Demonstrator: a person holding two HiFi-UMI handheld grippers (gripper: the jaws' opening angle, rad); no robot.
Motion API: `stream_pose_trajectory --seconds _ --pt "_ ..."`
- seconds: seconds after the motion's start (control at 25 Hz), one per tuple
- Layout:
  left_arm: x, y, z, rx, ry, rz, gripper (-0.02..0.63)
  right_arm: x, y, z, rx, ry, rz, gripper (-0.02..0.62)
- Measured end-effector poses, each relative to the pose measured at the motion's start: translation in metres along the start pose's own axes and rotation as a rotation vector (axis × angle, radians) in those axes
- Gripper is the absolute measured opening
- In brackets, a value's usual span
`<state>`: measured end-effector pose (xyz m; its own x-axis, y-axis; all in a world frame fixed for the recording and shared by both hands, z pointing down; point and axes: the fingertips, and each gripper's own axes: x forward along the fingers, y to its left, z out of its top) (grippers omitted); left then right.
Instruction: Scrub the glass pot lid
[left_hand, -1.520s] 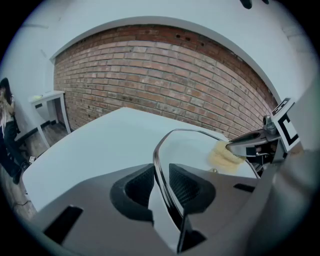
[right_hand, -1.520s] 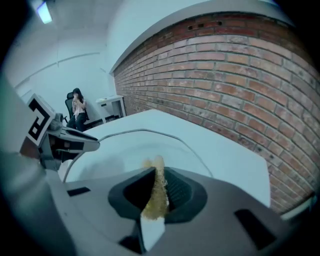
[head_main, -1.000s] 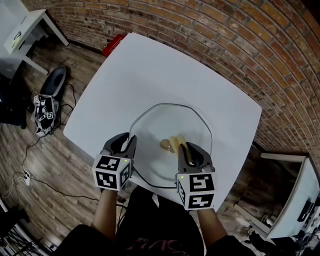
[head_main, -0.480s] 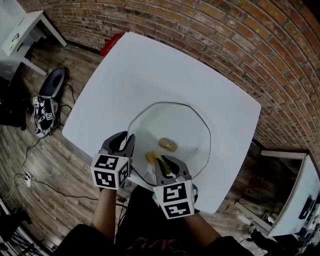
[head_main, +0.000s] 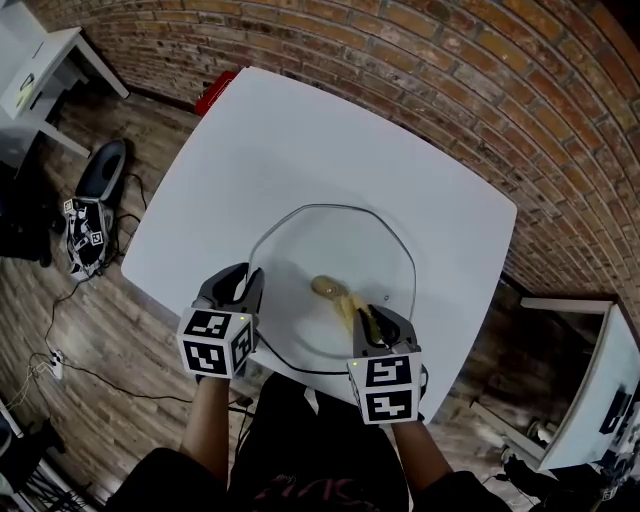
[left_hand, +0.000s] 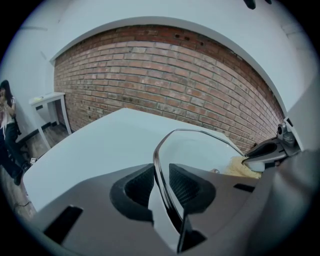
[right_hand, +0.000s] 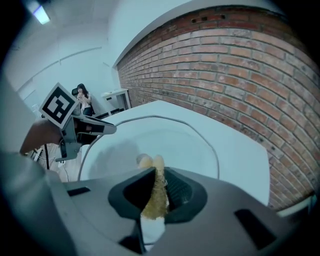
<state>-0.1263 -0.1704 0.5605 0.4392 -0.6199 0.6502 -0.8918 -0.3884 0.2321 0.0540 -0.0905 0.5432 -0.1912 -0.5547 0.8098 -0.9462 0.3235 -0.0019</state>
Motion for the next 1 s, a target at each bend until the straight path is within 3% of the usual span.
stream_pose_trajectory --seconds 0.2,0.36,0.6,1.0 --pt "0.001 0.000 0.000 -0.001 -0.006 0.003 0.094 -0.005 -0.028 -0.004 0.022 -0.001 -0.066 0.057" --pt "0.000 0.000 0.000 -0.002 -0.011 0.004 0.094 -0.009 -0.029 0.000 0.032 -0.032 -0.063 0.057" --pt "-0.009 0.005 0.016 0.022 -0.053 0.025 0.094 -0.020 -0.027 0.020 0.055 -0.157 -0.057 0.057" --pt "-0.050 -0.035 0.097 0.142 -0.225 -0.006 0.054 -0.081 -0.047 0.097 0.081 -0.461 -0.115 0.055"
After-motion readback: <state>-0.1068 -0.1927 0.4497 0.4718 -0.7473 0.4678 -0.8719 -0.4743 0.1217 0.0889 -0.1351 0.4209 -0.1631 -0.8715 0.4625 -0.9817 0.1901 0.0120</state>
